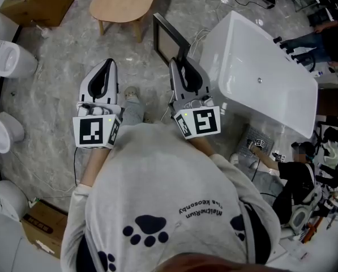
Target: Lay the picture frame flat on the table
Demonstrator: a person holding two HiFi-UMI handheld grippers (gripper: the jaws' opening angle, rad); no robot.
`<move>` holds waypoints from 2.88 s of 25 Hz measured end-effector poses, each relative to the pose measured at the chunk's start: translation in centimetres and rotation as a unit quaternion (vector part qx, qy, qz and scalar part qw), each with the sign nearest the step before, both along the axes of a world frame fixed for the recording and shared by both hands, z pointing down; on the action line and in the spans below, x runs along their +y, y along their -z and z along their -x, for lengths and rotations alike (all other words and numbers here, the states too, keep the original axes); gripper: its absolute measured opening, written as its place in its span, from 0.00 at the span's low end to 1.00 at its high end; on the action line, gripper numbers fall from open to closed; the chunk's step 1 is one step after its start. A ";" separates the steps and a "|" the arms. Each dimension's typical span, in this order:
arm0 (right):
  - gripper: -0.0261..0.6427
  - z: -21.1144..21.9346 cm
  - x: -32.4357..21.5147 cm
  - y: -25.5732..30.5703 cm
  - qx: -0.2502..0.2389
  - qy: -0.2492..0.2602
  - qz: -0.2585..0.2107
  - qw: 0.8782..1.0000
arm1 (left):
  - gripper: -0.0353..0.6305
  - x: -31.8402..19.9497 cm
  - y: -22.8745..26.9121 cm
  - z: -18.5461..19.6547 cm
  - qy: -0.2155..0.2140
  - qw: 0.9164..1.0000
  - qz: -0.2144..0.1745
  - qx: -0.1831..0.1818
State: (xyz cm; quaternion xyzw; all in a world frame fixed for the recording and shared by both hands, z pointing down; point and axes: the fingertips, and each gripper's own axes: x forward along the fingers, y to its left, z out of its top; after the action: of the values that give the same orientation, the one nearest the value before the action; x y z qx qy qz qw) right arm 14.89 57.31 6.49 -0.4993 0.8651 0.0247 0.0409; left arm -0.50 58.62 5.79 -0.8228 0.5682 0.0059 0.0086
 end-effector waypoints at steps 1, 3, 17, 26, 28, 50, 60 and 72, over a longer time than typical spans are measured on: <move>0.16 0.2 -0.4 0.0 0.000 0.000 0.000 1.000 | 0.07 -0.4 -0.1 0.2 -0.001 1.000 0.000 0.001; 0.16 0.8 -1.4 0.0 0.000 0.000 -0.001 1.000 | 0.07 -1.2 -0.2 0.8 -0.001 1.000 0.001 0.003; 0.16 5.9 -14.0 0.1 0.004 0.000 0.002 1.000 | 0.07 -14.4 -0.7 5.9 -0.016 1.000 0.009 0.020; 0.16 7.6 -21.0 -0.3 0.002 -0.035 0.014 0.999 | 0.07 -22.6 -1.5 8.0 -0.052 0.998 0.020 0.027; 0.16 7.8 -22.1 -0.4 0.003 -0.041 0.014 0.999 | 0.07 -24.0 -1.6 8.1 -0.062 0.997 0.020 0.027; 0.16 8.5 -28.7 -0.9 -0.007 -0.038 0.015 0.999 | 0.07 -30.3 -3.4 8.2 -0.082 0.995 0.039 0.042; 0.16 8.2 -37.2 -2.2 -0.012 -0.010 0.031 0.999 | 0.07 -38.3 -4.2 7.2 -0.069 0.996 0.051 0.040; 0.16 6.6 -48.0 -3.9 -0.020 0.031 0.068 0.997 | 0.07 -48.5 -4.7 5.2 -0.036 0.996 0.071 0.033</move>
State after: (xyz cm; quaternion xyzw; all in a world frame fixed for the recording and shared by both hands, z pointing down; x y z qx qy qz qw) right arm 8.25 9.33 10.36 -0.4745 0.8788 -0.0455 0.0246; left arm -5.75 10.14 10.49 -0.8406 0.5372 -0.0068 -0.0685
